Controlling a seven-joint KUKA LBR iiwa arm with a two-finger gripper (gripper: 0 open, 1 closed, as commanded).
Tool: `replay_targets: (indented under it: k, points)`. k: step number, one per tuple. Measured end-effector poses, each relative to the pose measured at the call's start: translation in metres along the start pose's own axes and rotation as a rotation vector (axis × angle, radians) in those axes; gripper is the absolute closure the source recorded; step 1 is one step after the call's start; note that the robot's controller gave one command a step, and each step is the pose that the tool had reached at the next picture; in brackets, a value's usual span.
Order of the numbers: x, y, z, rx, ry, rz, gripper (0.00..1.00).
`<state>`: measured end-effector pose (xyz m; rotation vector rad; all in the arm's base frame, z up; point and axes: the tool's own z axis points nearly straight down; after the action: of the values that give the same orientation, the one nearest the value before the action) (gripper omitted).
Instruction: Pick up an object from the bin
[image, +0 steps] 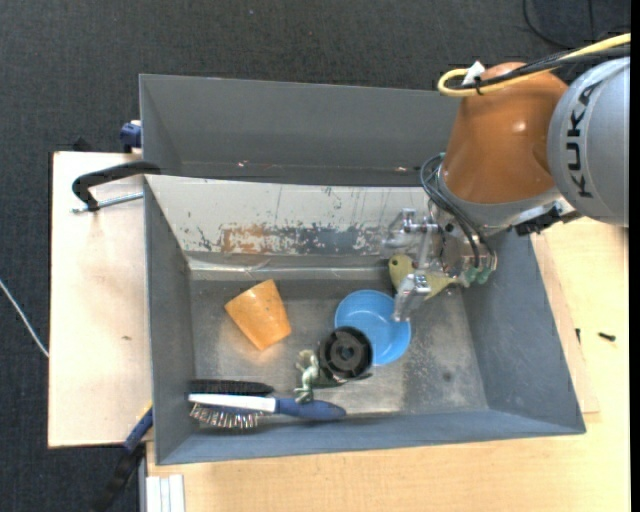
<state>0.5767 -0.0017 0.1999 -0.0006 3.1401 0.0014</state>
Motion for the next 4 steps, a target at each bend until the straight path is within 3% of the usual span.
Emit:
replay_targets:
  k: [1,2,3,4]
  points:
    - [0.026,-0.009,0.1,0.0,-0.012,-0.072,0.0]
    - [0.047,0.031,0.063,-0.001,-0.006,0.108,0.0]
    - [0.06,0.096,0.124,0.01,-0.014,-0.029,0.0]
    - [0.06,0.098,0.124,0.003,-0.019,-0.02,1.0]
